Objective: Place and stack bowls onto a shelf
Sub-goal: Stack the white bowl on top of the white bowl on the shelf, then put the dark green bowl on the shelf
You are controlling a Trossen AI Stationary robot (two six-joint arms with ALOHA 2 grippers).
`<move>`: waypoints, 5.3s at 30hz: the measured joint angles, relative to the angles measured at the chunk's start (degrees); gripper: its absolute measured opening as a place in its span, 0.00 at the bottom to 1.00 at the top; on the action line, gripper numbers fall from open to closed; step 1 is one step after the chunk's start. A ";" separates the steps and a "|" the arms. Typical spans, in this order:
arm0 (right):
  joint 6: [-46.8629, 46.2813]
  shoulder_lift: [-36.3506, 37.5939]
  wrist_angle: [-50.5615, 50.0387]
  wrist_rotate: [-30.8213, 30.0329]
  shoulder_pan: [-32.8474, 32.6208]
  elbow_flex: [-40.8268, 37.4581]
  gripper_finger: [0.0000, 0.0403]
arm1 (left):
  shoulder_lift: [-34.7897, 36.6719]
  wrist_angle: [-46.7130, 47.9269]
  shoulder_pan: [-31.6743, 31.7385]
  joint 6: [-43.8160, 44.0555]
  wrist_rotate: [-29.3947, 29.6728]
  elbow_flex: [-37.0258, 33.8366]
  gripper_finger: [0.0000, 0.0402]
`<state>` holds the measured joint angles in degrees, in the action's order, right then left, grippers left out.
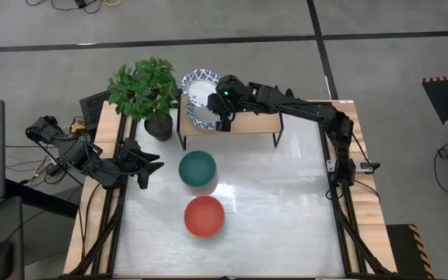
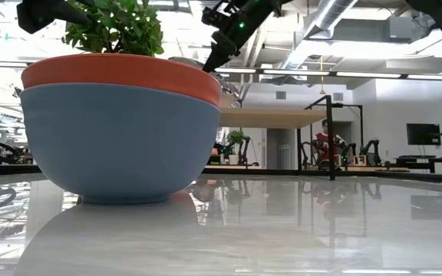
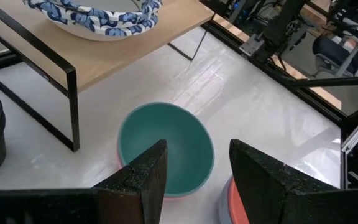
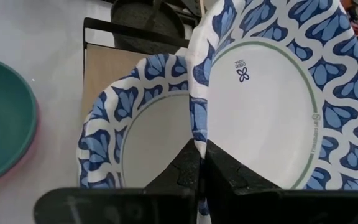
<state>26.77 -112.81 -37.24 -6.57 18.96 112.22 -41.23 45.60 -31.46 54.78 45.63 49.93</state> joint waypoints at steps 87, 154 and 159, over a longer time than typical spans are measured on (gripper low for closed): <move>-36.22 11.32 -33.22 -1.03 -38.57 7.45 0.63 | -0.11 -10.88 -0.47 -5.69 -21.66 -3.00 0.39; -56.69 -1.30 16.39 -11.18 -18.80 -27.67 0.63 | 12.76 1.88 -4.76 -9.07 -5.19 -3.30 0.39; -56.71 -2.03 16.57 -11.42 -18.54 -27.74 0.57 | 12.79 2.24 -4.76 -9.09 -4.45 -3.30 0.39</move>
<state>-29.94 -114.85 -20.68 -17.99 0.42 84.49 -28.45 47.84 -36.23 45.69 41.18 46.63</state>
